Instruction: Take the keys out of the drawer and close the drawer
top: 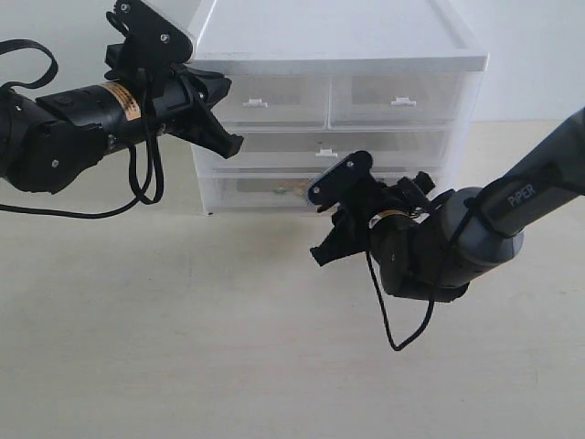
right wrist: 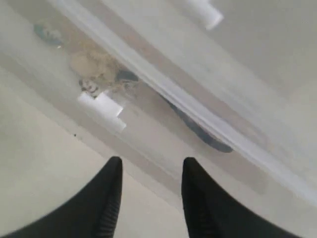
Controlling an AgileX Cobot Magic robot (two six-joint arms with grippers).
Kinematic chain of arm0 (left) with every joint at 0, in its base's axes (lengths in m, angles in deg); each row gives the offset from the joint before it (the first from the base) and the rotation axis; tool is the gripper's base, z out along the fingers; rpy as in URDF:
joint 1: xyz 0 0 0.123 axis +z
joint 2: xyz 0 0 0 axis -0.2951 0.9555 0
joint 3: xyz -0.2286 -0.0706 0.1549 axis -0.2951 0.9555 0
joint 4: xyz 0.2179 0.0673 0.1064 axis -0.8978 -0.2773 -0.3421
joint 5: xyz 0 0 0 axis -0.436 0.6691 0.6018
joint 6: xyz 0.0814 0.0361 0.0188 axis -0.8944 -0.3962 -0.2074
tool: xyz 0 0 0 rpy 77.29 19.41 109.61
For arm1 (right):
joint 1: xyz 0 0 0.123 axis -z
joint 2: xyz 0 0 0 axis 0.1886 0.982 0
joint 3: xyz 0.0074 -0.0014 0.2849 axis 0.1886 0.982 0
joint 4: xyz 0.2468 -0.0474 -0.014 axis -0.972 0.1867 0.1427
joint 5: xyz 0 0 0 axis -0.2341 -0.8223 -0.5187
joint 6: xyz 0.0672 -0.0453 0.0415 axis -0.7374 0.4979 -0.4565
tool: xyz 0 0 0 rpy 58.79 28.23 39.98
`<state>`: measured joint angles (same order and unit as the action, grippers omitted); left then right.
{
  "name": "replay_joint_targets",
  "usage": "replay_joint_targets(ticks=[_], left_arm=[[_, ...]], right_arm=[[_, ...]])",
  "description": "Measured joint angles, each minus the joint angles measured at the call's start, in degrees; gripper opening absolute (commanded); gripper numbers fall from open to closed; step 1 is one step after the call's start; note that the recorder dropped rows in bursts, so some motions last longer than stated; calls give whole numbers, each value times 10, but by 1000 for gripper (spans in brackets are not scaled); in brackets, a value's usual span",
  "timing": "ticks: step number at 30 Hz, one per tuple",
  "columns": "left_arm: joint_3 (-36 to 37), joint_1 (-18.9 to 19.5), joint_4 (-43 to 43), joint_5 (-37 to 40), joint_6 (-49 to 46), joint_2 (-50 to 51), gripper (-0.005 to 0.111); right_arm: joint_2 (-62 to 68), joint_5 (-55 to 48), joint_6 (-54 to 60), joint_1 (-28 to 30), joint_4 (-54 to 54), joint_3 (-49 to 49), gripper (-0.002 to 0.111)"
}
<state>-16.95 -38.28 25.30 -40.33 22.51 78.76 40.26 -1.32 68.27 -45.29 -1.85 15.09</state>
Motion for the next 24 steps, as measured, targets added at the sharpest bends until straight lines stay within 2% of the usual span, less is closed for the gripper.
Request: replay_joint_targets(ticks=[1,4,6,8,9,12,14,16,24], left_arm=[[0,0,0,0,0,0,4],[0,0,0,0,0,0,4],[0,0,0,0,0,0,4],[0,0,0,0,0,0,4],[0,0,0,0,0,0,4],[0,0,0,0,0,0,4],[0,0,0,0,0,0,4],[0,0,0,0,0,0,4],[0,0,0,0,0,0,4]], right_arm=[[0,-1,-93,0,7,0,35],[-12,-51,-281,2,69,0,35],[-27,-80,-440,14,150,1,35],[-48,-77,-695,51,319,17,35],[-51,-71,-750,62,360,22,35],[-53,30,-1032,131,555,55,35],[-53,102,-1164,174,652,64,35],[-53,117,-1202,185,689,64,35],[-53,101,-1228,186,712,60,35]])
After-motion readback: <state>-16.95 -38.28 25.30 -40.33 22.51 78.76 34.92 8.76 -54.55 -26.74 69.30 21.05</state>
